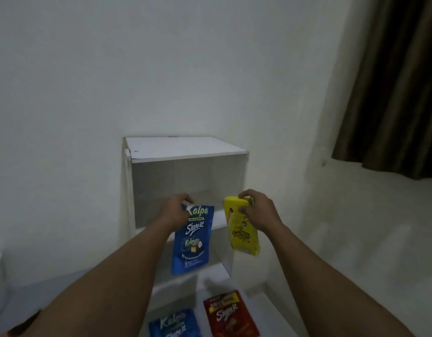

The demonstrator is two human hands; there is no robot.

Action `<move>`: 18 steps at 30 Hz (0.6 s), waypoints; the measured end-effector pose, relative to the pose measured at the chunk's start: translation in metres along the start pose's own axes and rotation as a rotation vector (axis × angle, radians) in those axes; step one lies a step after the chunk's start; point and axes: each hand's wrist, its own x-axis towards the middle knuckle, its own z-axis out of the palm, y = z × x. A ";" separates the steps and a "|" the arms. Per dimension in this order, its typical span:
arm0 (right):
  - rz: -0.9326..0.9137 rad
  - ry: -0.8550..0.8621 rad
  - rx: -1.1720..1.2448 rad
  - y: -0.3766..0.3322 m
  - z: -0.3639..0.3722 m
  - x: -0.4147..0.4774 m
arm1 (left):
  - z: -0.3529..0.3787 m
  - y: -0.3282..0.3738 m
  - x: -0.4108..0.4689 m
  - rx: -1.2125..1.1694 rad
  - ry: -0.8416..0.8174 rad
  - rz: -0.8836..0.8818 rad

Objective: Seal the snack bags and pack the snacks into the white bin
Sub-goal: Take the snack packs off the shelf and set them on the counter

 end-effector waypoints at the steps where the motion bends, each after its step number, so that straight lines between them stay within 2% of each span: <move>1: 0.018 0.029 -0.025 0.001 -0.008 -0.016 | 0.003 0.005 -0.010 0.025 -0.041 0.030; 9: 0.204 0.153 -0.209 0.044 -0.078 -0.140 | 0.058 0.063 -0.089 0.065 -0.205 0.170; 18: 0.437 0.172 -0.339 0.160 -0.109 -0.232 | 0.184 0.095 -0.153 0.085 -0.419 0.220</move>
